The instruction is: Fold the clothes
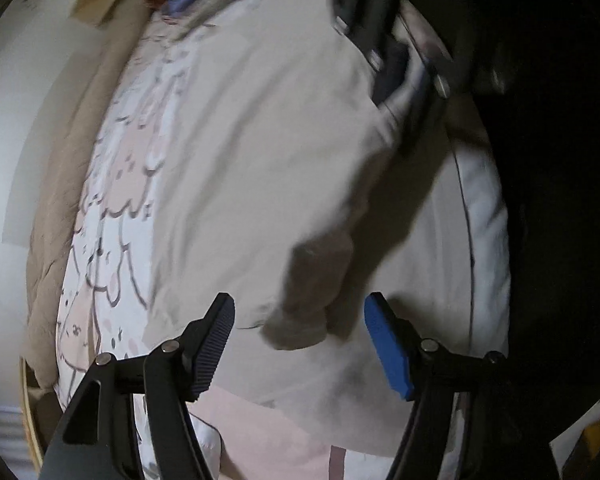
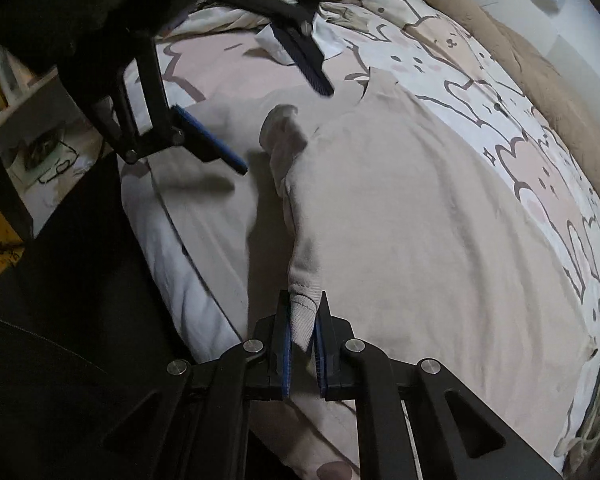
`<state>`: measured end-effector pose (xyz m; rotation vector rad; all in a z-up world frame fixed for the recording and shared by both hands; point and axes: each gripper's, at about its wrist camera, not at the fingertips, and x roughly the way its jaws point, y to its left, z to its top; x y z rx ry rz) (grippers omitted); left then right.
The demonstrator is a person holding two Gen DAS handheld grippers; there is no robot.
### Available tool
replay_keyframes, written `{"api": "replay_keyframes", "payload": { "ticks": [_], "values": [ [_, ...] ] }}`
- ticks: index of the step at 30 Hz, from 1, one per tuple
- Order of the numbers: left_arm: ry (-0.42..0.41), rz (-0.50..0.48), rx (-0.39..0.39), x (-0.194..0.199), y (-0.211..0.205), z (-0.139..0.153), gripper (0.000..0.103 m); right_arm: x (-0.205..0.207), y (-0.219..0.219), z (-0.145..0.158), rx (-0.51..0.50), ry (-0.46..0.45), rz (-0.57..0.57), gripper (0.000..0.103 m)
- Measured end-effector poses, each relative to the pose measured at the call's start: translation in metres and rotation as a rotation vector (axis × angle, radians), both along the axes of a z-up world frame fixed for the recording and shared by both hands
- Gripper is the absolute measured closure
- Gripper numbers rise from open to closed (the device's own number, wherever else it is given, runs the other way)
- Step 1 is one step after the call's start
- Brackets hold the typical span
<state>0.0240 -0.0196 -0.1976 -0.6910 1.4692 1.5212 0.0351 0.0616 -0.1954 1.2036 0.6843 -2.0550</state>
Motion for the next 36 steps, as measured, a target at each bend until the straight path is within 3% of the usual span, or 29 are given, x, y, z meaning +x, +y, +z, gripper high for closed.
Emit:
{"api": "replay_keyframes", "payload": {
  "ticks": [2, 3, 5, 12, 20, 24, 26, 28, 30, 34, 36],
  "values": [
    [-0.032, 0.026, -0.024, -0.004, 0.0, -0.008, 0.068, -0.001, 0.001, 0.0, 0.001, 0.001, -0.003, 0.093],
    [-0.029, 0.048, -0.023, -0.007, 0.0, -0.008, 0.098, -0.001, 0.002, 0.001, 0.0, 0.003, -0.006, 0.093],
    [-0.015, 0.087, -0.017, -0.009, -0.001, -0.006, 0.098, -0.001, 0.001, 0.004, 0.005, 0.029, -0.008, 0.093],
    [0.152, 0.129, 0.091, 0.011, -0.014, 0.039, 0.098, 0.017, -0.014, 0.021, 0.073, 0.153, 0.079, 0.093],
    [0.214, 0.094, -0.017, 0.042, -0.026, -0.023, 0.098, 0.025, -0.023, -0.021, 0.165, 0.136, 0.143, 0.092],
    [0.246, 0.131, -0.012, 0.048, -0.035, -0.029, 0.098, 0.031, -0.022, -0.021, 0.169, 0.148, 0.153, 0.092],
    [0.259, 0.154, -0.004, 0.05, -0.04, -0.03, 0.098, 0.027, -0.019, -0.016, 0.137, 0.107, 0.133, 0.09],
    [0.272, 0.177, 0.004, 0.052, -0.044, -0.03, 0.098, 0.024, -0.012, -0.01, 0.073, 0.015, 0.12, 0.074],
    [0.246, 0.237, 0.024, 0.051, -0.052, -0.023, 0.098, 0.019, 0.002, 0.001, -0.04, -0.096, 0.08, 0.047],
    [0.172, 0.399, 0.137, 0.044, -0.06, 0.013, 0.097, 0.007, 0.048, 0.031, -0.247, -0.184, -0.053, 0.046],
    [0.148, 0.461, 0.226, 0.036, -0.051, 0.03, 0.093, -0.006, 0.083, 0.042, -0.285, -0.149, -0.18, 0.046]
  ]
}}
